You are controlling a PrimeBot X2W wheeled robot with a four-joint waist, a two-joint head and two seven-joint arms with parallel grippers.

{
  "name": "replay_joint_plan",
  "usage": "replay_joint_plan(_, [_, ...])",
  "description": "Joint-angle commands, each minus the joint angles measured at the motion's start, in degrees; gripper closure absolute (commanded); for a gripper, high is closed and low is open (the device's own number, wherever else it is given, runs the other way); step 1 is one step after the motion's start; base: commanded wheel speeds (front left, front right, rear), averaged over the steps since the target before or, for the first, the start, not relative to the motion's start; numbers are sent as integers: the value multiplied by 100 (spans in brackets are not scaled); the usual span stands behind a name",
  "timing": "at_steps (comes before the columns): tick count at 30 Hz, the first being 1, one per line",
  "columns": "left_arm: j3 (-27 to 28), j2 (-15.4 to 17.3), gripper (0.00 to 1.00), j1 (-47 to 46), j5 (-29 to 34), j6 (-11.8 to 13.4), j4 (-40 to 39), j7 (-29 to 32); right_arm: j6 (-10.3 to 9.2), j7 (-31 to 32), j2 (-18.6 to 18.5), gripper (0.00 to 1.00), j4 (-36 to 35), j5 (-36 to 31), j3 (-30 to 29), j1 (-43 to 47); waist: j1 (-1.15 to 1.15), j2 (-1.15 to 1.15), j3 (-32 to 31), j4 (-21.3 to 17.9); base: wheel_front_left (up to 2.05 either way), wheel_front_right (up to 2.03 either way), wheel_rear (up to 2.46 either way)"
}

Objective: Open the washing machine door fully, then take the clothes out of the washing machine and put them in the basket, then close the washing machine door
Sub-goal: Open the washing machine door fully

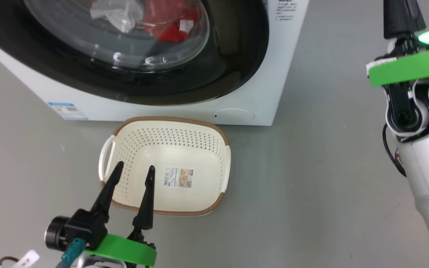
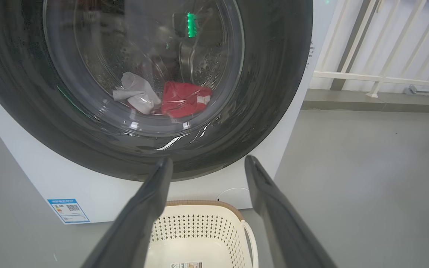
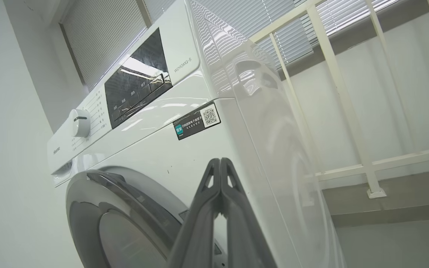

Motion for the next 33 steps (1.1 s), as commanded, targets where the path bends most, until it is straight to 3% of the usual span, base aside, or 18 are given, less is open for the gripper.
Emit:
replay_joint_plan(1, [106,62,0,-215,-79,29,-142,-69,2,-34,-57,100,92,397,358,-353,0,0,218,207,0,0,0])
replay_joint_plan(6, [43,62,0,-328,-148,67,-145,-69,2,417,-417,100,454,1797,1339,-954,0,0,412,318,0,0,0])
replay_joint_plan(11, [-17,62,0,-453,-211,98,-171,-69,2,1440,-652,100,457,3322,1775,-1396,0,0,657,401,0,0,0])
replay_joint_plan(14, [-47,62,0,-542,-253,111,-178,-69,2,1967,-779,100,491,3860,1893,-1579,0,0,800,438,0,0,0])
replay_joint_plan(23, [-148,62,0,-767,-311,142,-205,-69,2,3232,-799,100,937,4820,1793,-2072,0,0,1137,513,0,0,0])
replay_joint_plan(33, [-269,62,0,-901,-375,165,-236,-69,2,4064,-720,100,1436,5091,1550,-2565,0,0,1388,598,0,0,0])
